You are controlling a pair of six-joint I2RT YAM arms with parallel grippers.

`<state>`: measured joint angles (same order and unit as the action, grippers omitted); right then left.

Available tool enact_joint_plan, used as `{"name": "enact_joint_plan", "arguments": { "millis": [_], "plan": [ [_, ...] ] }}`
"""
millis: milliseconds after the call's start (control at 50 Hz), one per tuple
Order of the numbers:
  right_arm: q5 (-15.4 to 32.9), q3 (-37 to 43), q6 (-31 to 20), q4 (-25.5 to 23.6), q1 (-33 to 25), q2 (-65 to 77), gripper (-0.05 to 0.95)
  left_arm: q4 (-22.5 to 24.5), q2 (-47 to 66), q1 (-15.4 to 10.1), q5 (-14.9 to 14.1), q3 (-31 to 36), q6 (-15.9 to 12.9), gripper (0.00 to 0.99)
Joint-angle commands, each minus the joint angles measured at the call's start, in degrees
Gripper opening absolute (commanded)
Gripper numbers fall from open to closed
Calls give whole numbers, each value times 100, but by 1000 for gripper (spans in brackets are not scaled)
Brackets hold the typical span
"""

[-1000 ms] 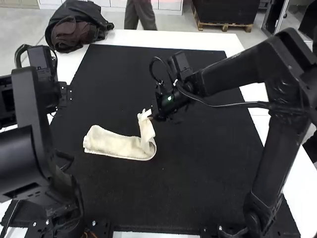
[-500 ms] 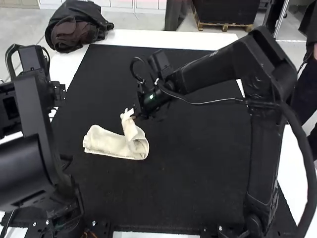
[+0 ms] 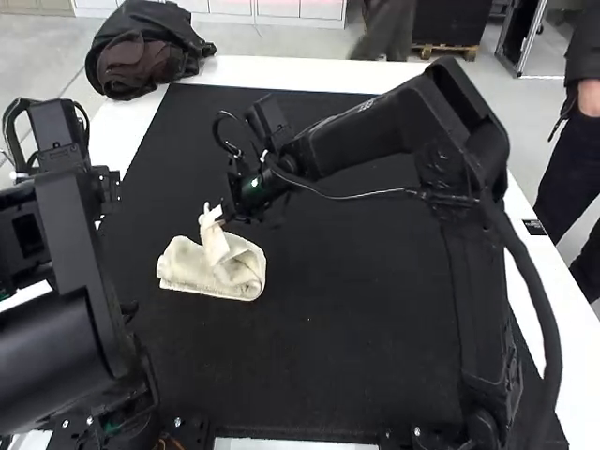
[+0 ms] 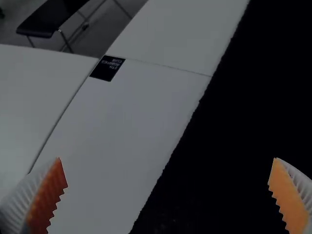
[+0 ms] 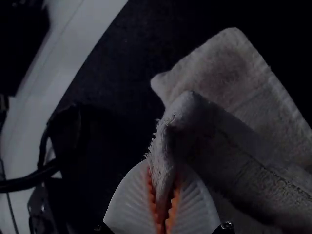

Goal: Fold the towel.

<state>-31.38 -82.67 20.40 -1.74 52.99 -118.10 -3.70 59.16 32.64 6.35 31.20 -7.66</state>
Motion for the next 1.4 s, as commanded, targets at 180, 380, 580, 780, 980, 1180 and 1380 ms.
{"name": "enact_joint_plan", "arguments": {
  "millis": [180, 380, 580, 780, 980, 1180, 1380],
  "plan": [
    [-88, -777, 87, 51, 229, -477, -25, -43, -168, 49, -108, -18, 37, 972],
    [-88, -1295, 104, 16, 264, -872, -25, -87, -229, 49, -108, -44, 28, 970],
    [-88, -1770, 113, -2, 335, -1224, -25, -87, -229, 58, -116, -53, 28, 970],
    [-88, -2156, 201, -37, 396, -1505, -23, -113, -238, 49, -116, -79, 28, 970],
    [-88, -2526, 333, -37, 405, -1725, 292, -139, -282, 58, -116, -88, 28, 970],
    [-79, -2877, 341, -46, 396, -1725, 811, -174, -308, 49, -116, -88, 37, 970],
    [26, -3106, 227, -310, 291, -1611, 879, -192, -335, 32, -108, -88, 37, 970]
  ]
}}
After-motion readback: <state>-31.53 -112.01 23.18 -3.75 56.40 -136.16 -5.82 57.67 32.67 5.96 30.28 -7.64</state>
